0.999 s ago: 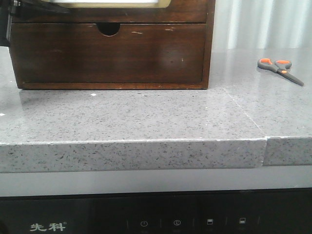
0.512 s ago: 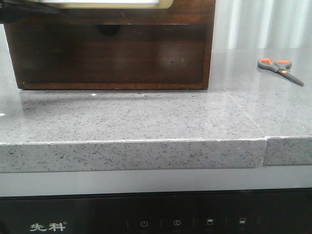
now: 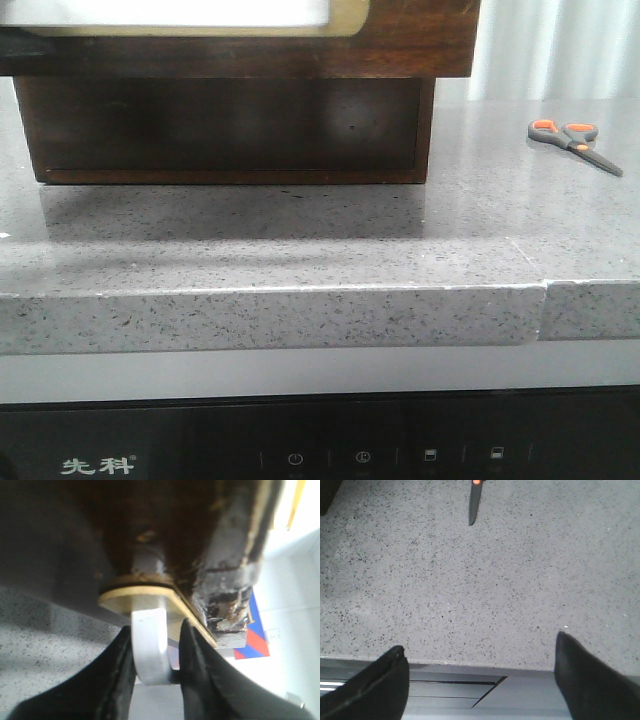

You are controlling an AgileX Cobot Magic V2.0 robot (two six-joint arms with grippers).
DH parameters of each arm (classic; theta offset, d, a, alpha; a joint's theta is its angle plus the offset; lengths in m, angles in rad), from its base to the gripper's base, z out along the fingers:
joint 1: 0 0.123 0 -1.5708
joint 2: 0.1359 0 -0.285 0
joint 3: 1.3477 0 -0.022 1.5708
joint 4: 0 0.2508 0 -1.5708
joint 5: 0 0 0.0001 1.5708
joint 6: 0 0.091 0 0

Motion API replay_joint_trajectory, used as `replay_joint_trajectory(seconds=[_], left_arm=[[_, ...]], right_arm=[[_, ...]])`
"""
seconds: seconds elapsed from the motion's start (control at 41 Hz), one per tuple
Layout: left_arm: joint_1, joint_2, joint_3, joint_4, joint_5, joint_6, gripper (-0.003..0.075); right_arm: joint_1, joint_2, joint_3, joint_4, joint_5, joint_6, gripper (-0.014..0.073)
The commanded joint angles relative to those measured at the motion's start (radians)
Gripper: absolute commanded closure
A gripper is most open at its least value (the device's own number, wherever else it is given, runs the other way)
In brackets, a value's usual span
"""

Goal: Put scissors in drawer with both arms
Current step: 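Pull the drawer open toward the robot with the left gripper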

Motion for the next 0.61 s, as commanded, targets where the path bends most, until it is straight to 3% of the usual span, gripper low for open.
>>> replay_joint_trajectory(seconds=[0.0,0.122,0.171,0.585], left_arm=[[-0.007,-0.027,-0.019,-0.035,0.064,0.034,0.0408],[-0.007,-0.027,-0.019,-0.035,0.057,0.034,0.021],[-0.007,-0.027,-0.019,-0.035,0.057,0.034,0.0167],[-0.007,-0.189,0.026,-0.009,0.064,0.011,0.0154]], right_arm=[[-0.005,0.006,-0.025,-0.02,-0.059,-0.006,-0.0019],[-0.005,0.006,-0.025,-0.02,-0.059,-0.006,-0.0019],[-0.005,0.006,-0.025,-0.02,-0.059,-0.006,-0.0019],[-0.005,0.006,-0.025,-0.02,-0.057,-0.006,-0.0019]])
